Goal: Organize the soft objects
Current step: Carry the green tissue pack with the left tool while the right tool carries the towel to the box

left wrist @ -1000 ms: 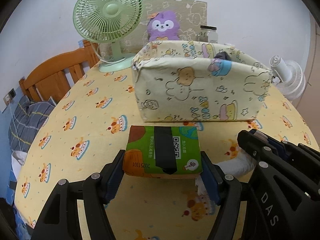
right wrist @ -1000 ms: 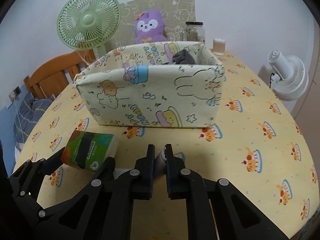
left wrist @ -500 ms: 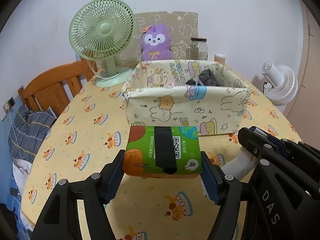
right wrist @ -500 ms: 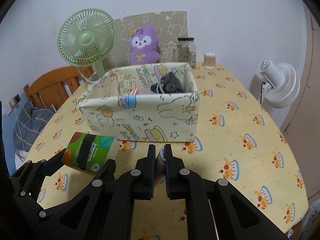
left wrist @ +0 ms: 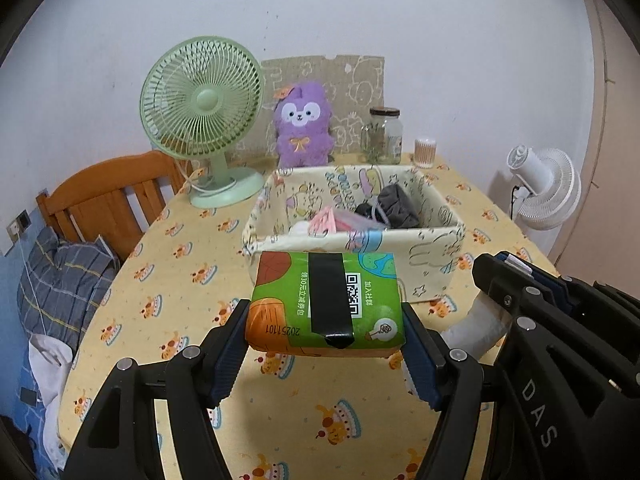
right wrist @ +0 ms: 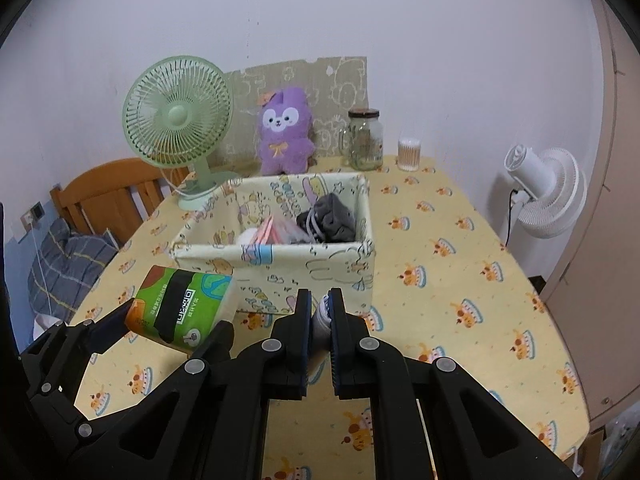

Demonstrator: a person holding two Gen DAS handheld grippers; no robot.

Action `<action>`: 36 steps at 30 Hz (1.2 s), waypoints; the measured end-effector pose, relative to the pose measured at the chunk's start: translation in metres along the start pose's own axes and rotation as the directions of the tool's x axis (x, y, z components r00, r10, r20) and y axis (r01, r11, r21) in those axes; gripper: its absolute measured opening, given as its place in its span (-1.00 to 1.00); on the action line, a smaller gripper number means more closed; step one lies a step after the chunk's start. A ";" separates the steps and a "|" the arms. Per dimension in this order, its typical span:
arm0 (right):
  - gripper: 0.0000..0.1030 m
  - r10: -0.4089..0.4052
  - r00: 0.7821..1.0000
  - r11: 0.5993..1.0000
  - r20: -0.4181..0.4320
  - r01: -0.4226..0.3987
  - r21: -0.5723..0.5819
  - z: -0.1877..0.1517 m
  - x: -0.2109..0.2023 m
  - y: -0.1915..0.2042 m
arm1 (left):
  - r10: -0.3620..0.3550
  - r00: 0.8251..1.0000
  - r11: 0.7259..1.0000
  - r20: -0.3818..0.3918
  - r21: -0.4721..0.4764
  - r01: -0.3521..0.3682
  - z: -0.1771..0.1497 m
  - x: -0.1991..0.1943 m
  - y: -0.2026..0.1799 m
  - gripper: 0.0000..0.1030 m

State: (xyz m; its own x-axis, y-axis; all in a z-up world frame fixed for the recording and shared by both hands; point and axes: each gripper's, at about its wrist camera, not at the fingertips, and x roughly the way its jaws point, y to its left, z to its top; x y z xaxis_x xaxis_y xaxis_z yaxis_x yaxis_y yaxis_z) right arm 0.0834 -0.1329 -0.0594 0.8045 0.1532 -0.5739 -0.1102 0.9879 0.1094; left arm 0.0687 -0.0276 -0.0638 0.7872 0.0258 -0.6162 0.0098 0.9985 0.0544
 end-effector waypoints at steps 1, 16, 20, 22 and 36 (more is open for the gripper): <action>-0.80 -0.002 1.000 1.000 0.006 0.002 0.000 0.002 -0.003 0.000 | -0.002 1.000 1.000 0.004 0.000 0.002 0.001 -0.002 0.000 0.40; -0.80 -0.003 0.998 1.000 0.069 0.004 -0.012 0.022 -0.036 0.002 | -0.015 0.997 1.000 0.076 -0.004 0.015 0.023 -0.033 -0.001 0.40; -0.80 -0.005 0.997 1.000 0.081 0.006 -0.014 0.026 -0.041 0.003 | -0.014 0.996 1.000 0.091 -0.003 0.014 0.027 -0.035 -0.001 0.40; -0.80 -0.006 0.996 1.000 0.084 0.007 -0.016 0.028 -0.042 0.003 | -0.016 0.995 1.000 0.096 -0.003 0.016 0.028 -0.035 0.000 0.40; -0.80 -0.016 0.995 1.000 0.101 0.018 -0.020 0.045 -0.034 0.003 | -0.030 0.993 1.000 0.118 -0.001 0.030 0.039 -0.027 0.001 0.40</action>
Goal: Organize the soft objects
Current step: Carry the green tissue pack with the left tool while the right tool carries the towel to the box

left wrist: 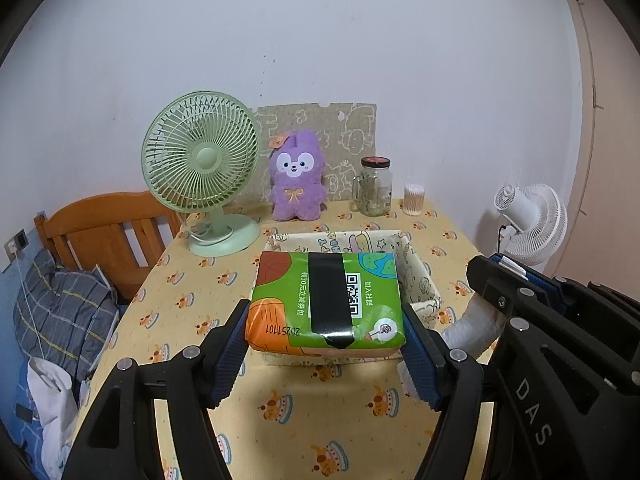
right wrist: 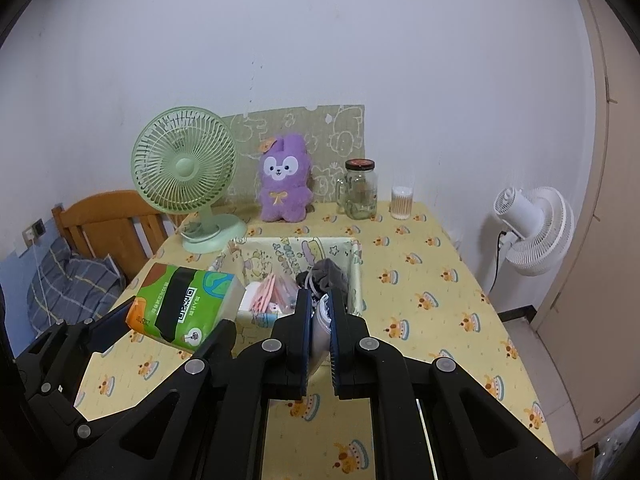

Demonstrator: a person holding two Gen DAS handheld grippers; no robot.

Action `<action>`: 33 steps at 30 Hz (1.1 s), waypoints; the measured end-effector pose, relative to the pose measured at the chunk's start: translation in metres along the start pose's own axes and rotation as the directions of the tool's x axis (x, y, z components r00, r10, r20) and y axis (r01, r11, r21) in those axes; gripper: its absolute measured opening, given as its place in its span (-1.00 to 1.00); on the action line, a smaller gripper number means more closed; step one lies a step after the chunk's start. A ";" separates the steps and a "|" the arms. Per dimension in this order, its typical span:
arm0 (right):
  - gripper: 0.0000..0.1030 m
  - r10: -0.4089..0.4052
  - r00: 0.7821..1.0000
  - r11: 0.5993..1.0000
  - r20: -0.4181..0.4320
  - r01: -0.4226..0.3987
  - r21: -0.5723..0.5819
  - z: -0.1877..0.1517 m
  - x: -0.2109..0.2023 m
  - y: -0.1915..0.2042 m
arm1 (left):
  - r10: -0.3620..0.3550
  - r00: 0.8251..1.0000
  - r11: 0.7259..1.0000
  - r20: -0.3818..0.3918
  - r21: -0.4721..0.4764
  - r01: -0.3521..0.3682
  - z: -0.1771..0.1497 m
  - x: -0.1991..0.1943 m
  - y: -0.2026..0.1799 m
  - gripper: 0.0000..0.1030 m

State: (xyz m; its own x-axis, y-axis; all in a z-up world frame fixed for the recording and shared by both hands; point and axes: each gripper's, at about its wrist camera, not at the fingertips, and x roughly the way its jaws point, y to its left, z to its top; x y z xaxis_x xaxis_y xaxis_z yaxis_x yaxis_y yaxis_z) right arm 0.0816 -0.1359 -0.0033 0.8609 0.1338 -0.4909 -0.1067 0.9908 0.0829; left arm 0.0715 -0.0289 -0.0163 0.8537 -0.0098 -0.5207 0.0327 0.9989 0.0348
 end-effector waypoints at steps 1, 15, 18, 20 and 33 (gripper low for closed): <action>-0.80 0.000 1.000 1.000 0.001 0.000 -0.001 0.002 0.002 0.000 | 0.000 1.000 1.000 0.001 0.000 0.000 0.002 0.001 0.001 0.40; -0.80 0.003 1.000 1.000 0.006 -0.003 -0.005 0.022 0.027 0.001 | 0.000 1.000 1.000 0.004 -0.003 0.000 0.018 0.024 0.005 0.40; -0.80 0.001 1.000 1.000 0.008 -0.001 -0.006 0.027 0.032 0.001 | -0.006 1.000 1.000 0.003 -0.006 0.006 0.024 0.032 0.006 0.40; -0.80 -0.001 1.000 1.000 0.010 0.001 -0.007 0.033 0.039 0.002 | -0.005 1.000 1.000 0.003 -0.006 0.005 0.027 0.035 0.007 0.40; -0.80 -0.003 1.000 1.000 0.013 0.004 -0.010 0.050 0.073 -0.001 | -0.011 1.000 1.000 -0.007 -0.016 0.010 0.044 0.069 0.009 0.40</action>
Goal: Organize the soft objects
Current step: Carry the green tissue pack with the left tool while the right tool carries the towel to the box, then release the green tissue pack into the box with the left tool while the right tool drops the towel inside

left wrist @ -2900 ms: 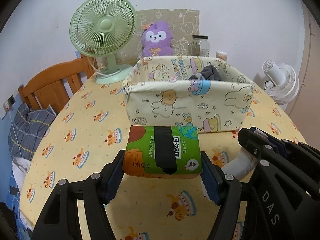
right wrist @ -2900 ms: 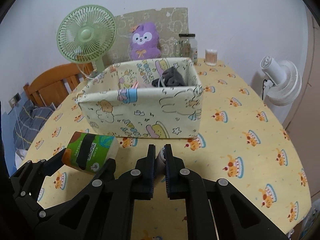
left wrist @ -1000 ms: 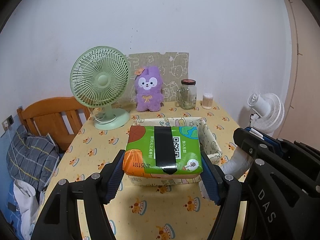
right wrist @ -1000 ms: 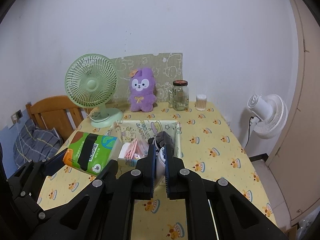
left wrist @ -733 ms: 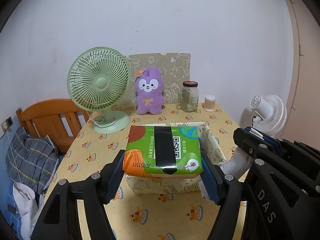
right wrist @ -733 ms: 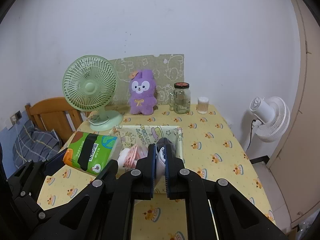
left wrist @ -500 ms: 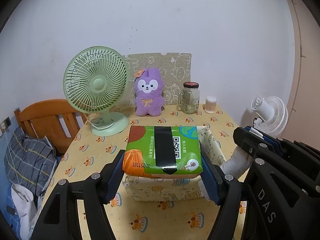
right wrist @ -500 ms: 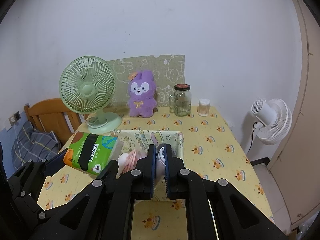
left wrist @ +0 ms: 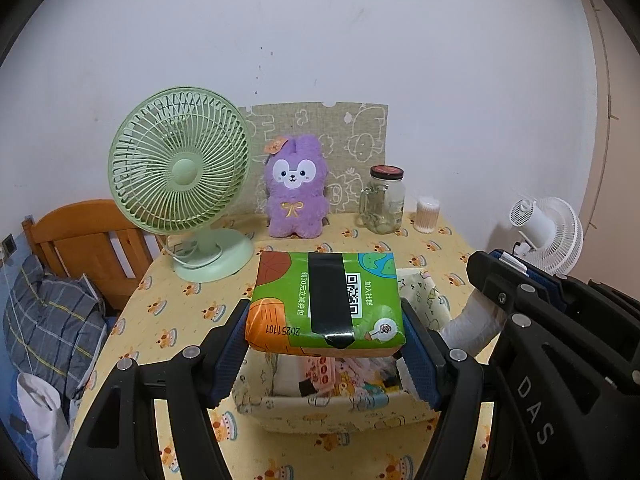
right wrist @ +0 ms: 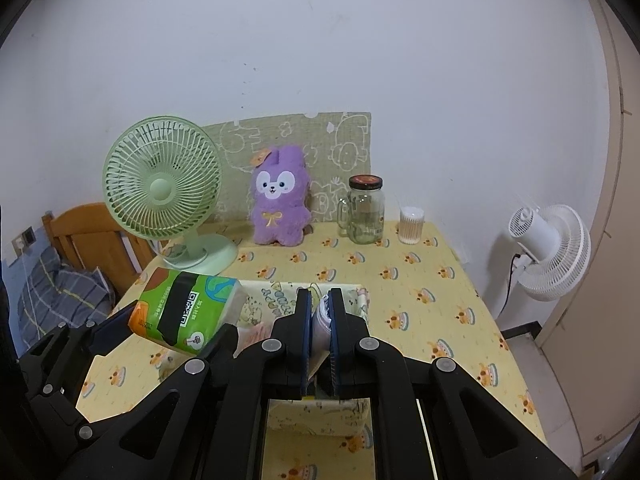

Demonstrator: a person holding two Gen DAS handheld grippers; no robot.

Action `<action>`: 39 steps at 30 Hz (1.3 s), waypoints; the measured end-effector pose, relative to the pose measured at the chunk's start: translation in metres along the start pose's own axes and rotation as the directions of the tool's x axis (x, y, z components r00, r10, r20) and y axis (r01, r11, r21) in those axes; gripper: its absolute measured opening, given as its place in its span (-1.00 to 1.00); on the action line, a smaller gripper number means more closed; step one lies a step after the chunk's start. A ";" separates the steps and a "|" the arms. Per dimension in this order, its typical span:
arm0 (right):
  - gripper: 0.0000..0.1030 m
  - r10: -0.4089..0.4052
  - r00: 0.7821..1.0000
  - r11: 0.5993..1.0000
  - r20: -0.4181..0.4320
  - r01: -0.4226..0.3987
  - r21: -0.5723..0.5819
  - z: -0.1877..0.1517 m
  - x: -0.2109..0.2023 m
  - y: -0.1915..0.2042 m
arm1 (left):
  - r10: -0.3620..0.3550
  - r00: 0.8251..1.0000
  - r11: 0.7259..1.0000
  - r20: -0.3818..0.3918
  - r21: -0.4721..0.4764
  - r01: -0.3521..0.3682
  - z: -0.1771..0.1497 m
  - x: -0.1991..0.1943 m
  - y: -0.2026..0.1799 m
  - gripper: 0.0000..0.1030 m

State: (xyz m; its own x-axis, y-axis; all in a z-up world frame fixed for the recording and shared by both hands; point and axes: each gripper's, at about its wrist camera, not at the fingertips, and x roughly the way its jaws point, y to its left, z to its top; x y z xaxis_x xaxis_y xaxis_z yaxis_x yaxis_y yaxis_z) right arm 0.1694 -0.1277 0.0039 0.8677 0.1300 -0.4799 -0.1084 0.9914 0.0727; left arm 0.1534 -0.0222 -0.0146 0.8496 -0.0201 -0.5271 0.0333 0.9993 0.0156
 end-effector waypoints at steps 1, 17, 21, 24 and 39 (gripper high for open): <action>-0.80 0.003 1.000 1.000 0.000 -0.003 0.000 0.002 0.004 0.000 | -0.001 1.000 1.000 0.000 -0.002 0.001 0.001 0.002 0.000 0.40; -0.80 0.014 1.000 1.000 -0.014 -0.014 0.004 0.009 0.046 0.000 | 0.000 1.000 1.000 -0.031 -0.018 0.000 0.007 0.044 0.005 0.40; -0.80 0.016 0.999 1.000 -0.035 -0.016 0.007 0.004 0.060 0.000 | -0.005 0.998 1.000 -0.069 -0.015 0.004 0.004 0.057 0.006 0.42; -0.80 0.023 0.999 1.000 -0.044 -0.023 0.016 0.000 0.066 -0.001 | -0.011 0.996 1.000 -0.093 -0.012 0.009 0.000 0.064 0.008 0.44; -0.81 0.039 0.995 0.999 -0.089 -0.039 0.002 -0.014 0.101 0.009 | -0.022 0.986 1.000 -0.165 0.017 0.025 -0.015 0.084 0.017 0.88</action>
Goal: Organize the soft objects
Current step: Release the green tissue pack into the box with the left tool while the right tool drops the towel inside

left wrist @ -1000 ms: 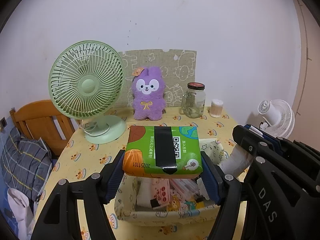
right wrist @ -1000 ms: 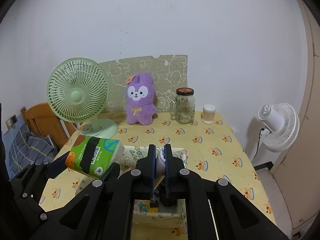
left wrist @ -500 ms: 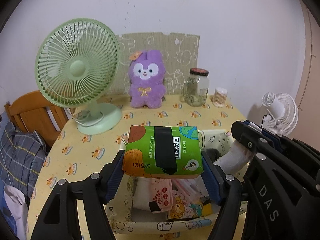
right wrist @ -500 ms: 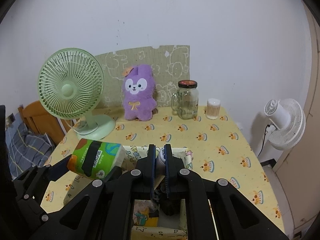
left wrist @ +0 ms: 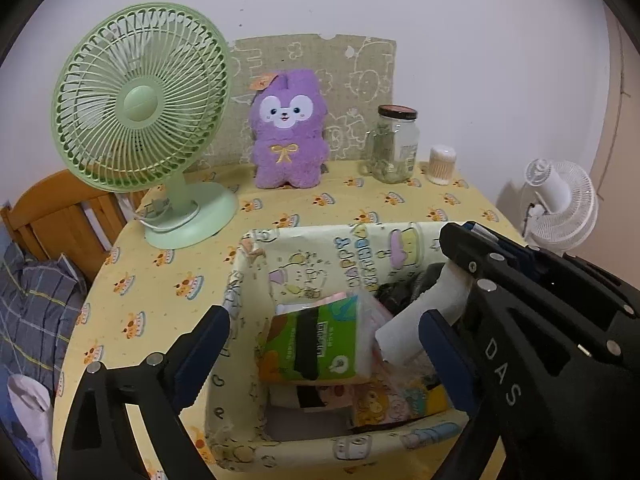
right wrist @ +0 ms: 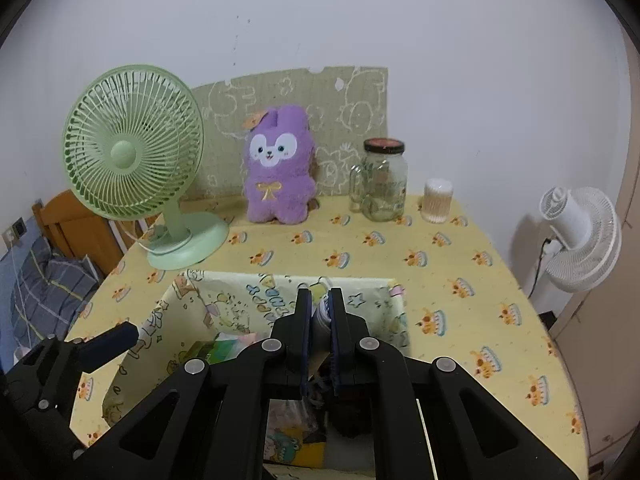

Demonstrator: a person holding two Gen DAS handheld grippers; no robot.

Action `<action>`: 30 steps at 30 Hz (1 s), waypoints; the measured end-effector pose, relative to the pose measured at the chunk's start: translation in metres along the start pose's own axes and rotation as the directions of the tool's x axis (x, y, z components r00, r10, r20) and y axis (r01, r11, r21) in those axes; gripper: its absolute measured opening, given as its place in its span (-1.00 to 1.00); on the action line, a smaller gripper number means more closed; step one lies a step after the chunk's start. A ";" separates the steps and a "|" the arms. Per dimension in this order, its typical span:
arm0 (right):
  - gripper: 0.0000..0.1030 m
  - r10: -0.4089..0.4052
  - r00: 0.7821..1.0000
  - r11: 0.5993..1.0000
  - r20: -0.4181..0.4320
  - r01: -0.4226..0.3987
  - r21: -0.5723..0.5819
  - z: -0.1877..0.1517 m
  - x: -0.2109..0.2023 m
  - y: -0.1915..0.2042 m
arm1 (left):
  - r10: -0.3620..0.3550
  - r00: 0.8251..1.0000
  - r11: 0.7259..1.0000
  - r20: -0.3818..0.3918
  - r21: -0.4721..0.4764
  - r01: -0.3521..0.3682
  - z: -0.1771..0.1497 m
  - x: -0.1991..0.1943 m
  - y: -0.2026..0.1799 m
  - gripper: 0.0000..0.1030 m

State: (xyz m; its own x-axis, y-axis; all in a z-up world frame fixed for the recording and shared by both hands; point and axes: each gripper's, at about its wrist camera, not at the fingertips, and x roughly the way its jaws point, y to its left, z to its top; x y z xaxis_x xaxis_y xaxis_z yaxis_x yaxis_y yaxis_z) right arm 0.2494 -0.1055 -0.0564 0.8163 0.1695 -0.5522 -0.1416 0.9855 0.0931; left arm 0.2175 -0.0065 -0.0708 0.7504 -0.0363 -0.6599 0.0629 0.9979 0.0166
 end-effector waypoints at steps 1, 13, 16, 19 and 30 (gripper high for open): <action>-0.81 0.010 1.000 1.000 -0.009 -0.011 -0.011 0.000 0.004 0.001 | 0.005 1.000 1.000 -0.005 0.000 -0.005 -0.001 0.003 0.002 0.88; 0.23 0.006 0.999 0.999 -0.032 -0.007 -0.032 -0.006 0.016 0.004 | 0.040 0.999 0.999 -0.003 0.008 -0.040 -0.003 0.007 0.003 0.91; 0.55 0.019 0.998 1.000 -0.058 -0.019 -0.011 -0.006 0.016 0.002 | 0.039 0.999 0.999 -0.007 0.004 -0.039 -0.003 0.006 0.004 0.92; 0.67 0.012 0.997 1.000 -0.075 -0.013 -0.008 -0.008 0.013 0.002 | 0.040 0.999 0.999 -0.009 0.007 -0.040 -0.005 0.004 0.003 0.93; 0.92 -0.046 0.998 0.999 -0.050 0.045 -0.029 -0.013 -0.014 0.000 | 0.044 0.999 0.999 0.012 0.017 -0.044 -0.012 -0.017 -0.004 0.99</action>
State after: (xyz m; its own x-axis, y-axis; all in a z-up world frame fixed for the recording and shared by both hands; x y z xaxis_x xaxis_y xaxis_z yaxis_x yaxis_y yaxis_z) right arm 0.2305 -0.1076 -0.0590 0.7932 0.1235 -0.5963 -0.1209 0.9917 0.0445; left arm 0.1964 -0.0091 -0.0688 0.7600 0.0066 -0.6499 0.0409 0.9975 0.0579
